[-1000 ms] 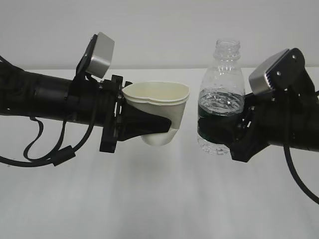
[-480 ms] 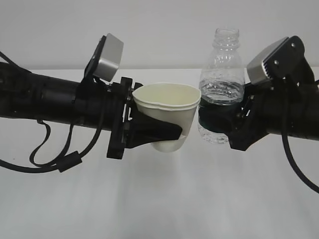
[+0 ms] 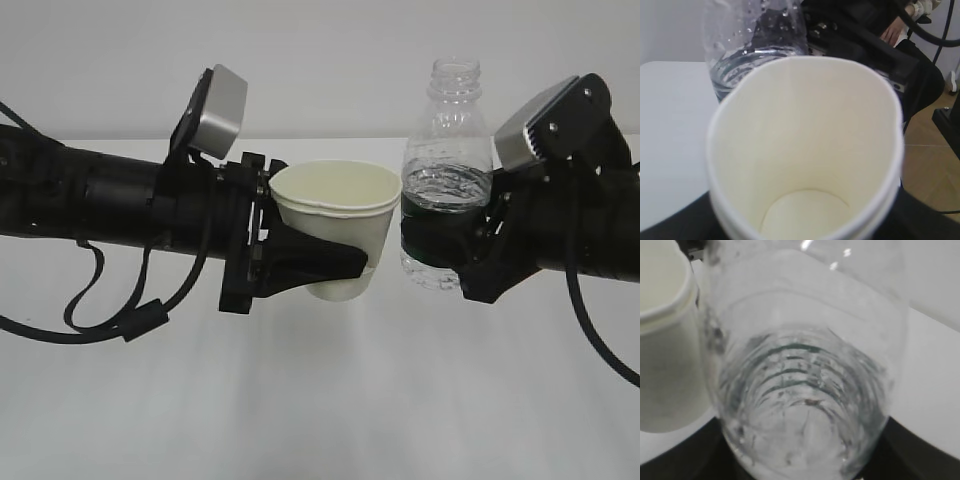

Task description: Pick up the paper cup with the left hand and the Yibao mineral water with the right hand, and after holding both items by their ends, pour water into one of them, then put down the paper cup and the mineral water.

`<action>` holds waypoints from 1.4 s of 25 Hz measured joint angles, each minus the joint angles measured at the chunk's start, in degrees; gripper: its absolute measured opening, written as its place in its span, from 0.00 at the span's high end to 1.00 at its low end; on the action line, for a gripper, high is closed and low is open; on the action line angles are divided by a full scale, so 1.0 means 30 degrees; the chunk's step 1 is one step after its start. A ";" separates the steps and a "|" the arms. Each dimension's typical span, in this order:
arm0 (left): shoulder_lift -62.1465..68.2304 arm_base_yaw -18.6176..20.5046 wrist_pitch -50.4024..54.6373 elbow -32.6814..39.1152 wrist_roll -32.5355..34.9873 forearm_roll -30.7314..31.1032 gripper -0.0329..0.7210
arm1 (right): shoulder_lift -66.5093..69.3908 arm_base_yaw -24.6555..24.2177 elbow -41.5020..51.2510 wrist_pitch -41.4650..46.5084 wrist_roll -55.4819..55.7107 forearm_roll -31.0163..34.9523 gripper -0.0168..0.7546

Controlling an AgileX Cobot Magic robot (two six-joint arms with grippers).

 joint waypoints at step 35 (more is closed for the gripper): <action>0.0000 0.0000 0.0030 0.0000 0.0000 -0.0435 0.39 | 0.0000 0.0000 0.0000 0.0455 -0.0577 0.0000 0.37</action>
